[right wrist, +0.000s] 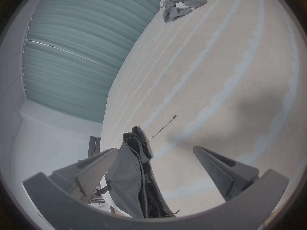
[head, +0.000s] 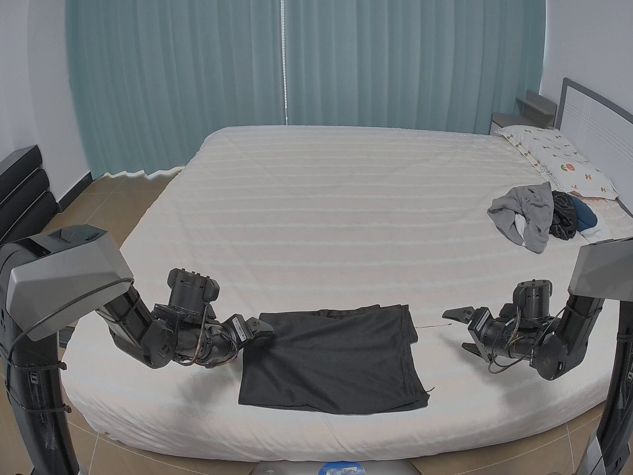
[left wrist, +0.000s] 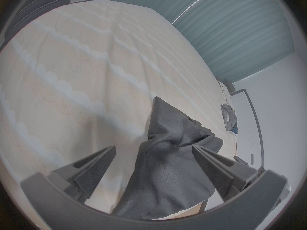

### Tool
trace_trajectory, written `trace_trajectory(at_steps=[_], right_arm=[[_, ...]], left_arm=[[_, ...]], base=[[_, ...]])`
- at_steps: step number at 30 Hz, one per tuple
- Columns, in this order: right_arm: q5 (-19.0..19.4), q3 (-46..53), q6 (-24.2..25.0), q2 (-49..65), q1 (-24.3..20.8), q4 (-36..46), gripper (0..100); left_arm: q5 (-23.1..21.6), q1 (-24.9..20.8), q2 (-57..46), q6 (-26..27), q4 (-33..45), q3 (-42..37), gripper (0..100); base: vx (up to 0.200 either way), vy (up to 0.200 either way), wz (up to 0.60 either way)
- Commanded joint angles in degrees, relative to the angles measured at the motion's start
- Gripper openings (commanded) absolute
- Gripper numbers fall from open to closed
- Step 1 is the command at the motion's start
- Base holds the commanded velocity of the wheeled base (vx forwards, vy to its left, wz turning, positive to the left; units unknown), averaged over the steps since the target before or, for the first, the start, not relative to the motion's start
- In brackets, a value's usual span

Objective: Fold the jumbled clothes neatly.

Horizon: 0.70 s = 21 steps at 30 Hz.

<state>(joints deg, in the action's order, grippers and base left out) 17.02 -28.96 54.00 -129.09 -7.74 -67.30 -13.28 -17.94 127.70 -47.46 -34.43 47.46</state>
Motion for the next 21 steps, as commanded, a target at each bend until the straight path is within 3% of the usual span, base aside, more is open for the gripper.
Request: trace_trajectory(at_steps=[1,5,12,19,21], right_arm=[[0.03,0.66,-0.13,0.06,-1.40,-0.64,100],[-0.85,1.46,-0.39,0.59,-5.27,-1.69,100],[-1.55,3.21,-0.65,3.14,-7.73,-1.43,100],[-7.26,9.45,-5.93,13.33,-8.26,-1.34,100],[-9.64,13.14,-9.53,19.22,-8.26,-1.51,100]], left_arm=[[0.00,0.45,-0.96,-1.85,-0.11,0.62,100],[0.27,0.72,-3.59,-1.85,-0.11,-0.17,100],[0.62,1.51,-8.96,-1.76,-0.03,-3.07,100],[3.87,3.27,-23.99,-1.76,0.24,-9.23,100],[7.47,3.27,-31.90,-1.76,0.24,-12.21,100]], base=[[0.000,0.000,0.00],[0.000,0.000,0.00],[0.000,0.000,0.00],[0.000,0.000,0.00],[0.000,0.000,0.00]])
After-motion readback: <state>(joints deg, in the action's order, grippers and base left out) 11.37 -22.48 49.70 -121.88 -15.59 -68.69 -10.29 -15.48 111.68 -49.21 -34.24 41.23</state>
